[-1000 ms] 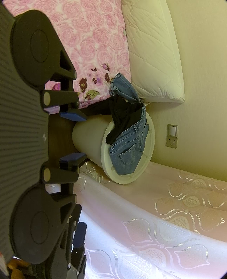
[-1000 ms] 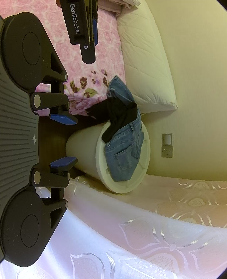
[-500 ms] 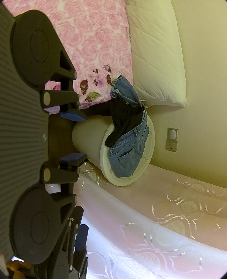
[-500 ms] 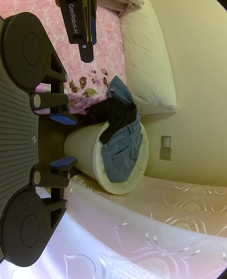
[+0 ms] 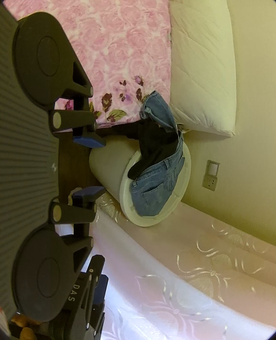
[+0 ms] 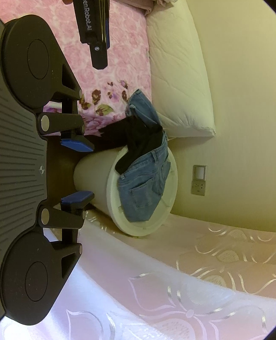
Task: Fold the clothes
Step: 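Move both tools toward the blue jeans draped on the bin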
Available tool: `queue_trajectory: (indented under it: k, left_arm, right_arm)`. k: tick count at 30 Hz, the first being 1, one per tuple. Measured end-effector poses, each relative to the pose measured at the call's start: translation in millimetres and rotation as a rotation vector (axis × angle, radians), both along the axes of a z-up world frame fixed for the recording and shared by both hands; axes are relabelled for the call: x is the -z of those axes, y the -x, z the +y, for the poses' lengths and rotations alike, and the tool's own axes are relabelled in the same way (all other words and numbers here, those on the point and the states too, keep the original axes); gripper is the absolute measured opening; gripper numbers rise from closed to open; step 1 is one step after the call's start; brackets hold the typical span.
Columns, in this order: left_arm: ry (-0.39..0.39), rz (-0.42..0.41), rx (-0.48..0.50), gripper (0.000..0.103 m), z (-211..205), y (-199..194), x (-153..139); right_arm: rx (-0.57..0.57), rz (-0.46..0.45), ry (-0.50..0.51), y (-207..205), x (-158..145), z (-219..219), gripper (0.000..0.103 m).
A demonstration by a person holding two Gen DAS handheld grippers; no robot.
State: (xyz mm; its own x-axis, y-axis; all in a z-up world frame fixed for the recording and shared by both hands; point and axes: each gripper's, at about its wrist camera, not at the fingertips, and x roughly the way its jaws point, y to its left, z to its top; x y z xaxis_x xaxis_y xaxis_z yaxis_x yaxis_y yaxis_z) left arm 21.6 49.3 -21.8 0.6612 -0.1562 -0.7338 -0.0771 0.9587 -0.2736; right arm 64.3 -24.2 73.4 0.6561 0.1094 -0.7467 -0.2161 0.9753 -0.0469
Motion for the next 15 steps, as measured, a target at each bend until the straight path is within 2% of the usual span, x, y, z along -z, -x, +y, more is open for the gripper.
queue_trajectory:
  k: [8, 15]
  left_arm:
    - [0.059, 0.042, -0.018, 0.036, 16.0, -26.6, 12.5]
    - [0.052, 0.082, -0.033, 0.036, 21.4, -64.5, 29.5]
  right_arm:
    - [-0.011, 0.014, -0.007, -26.3, 7.2, 3.2, 0.045]
    - [-0.060, 0.008, -0.022, -65.9, 22.3, 4.8, 0.045]
